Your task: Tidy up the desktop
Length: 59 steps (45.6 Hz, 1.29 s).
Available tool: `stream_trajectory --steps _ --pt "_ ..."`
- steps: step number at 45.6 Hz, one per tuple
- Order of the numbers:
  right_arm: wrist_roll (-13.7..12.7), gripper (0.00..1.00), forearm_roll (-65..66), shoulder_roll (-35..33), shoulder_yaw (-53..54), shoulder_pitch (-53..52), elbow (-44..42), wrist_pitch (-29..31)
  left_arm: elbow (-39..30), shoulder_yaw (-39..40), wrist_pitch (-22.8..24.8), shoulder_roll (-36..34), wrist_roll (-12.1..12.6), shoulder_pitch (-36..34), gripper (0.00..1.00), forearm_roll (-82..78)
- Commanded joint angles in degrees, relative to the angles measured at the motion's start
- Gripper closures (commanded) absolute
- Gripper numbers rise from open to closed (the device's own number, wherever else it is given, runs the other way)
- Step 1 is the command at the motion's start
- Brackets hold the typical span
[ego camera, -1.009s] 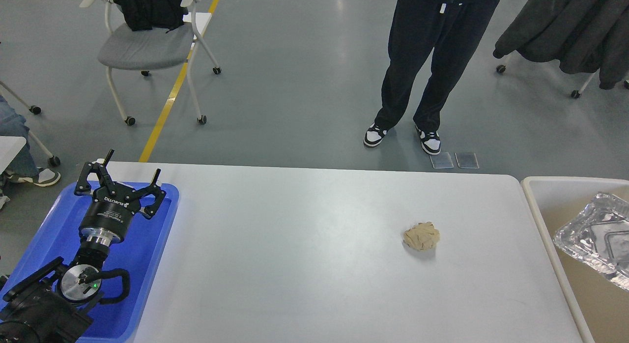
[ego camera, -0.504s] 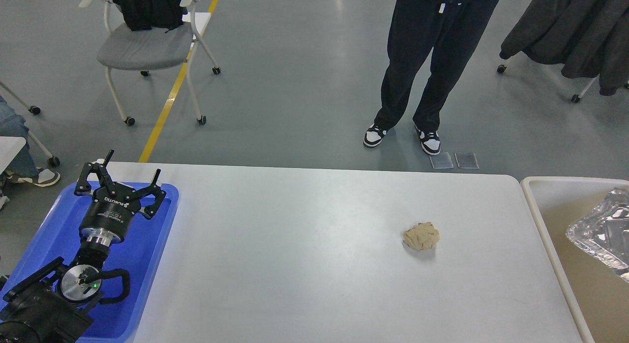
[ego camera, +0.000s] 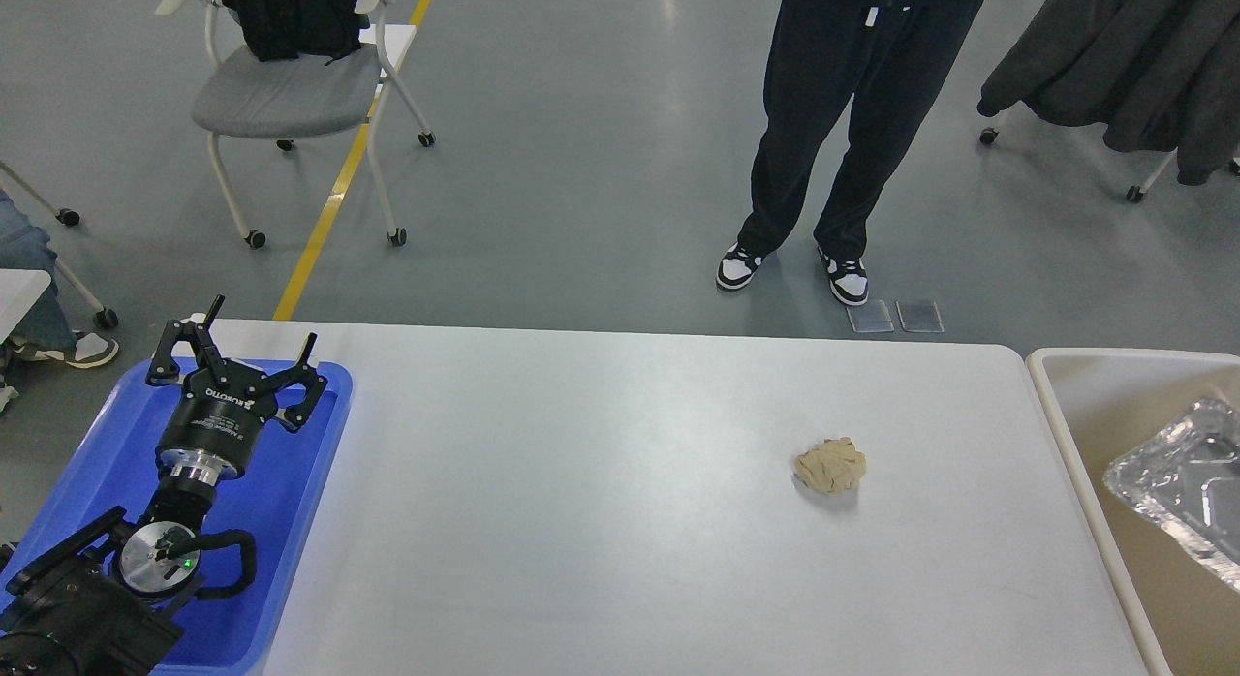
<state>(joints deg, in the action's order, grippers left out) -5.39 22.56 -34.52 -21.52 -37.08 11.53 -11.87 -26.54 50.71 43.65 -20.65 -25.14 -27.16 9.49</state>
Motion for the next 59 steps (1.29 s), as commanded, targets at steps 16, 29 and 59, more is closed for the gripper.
stream_trajectory --steps 16,29,59 --pt "0.1 0.01 0.0 -0.4 9.3 -2.6 1.9 0.4 0.0 0.0 0.0 0.0 0.0 0.0 0.01 0.0" --pt "-0.1 0.02 3.7 -9.9 3.7 -9.7 19.4 0.2 0.0 0.0 0.0 0.0 0.0 0.0 0.01 0.0" --pt "-4.9 0.01 3.0 -12.3 -26.6 -34.9 35.0 3.9 0.0 0.0 0.0 0.0 0.0 -0.1 0.01 0.0"
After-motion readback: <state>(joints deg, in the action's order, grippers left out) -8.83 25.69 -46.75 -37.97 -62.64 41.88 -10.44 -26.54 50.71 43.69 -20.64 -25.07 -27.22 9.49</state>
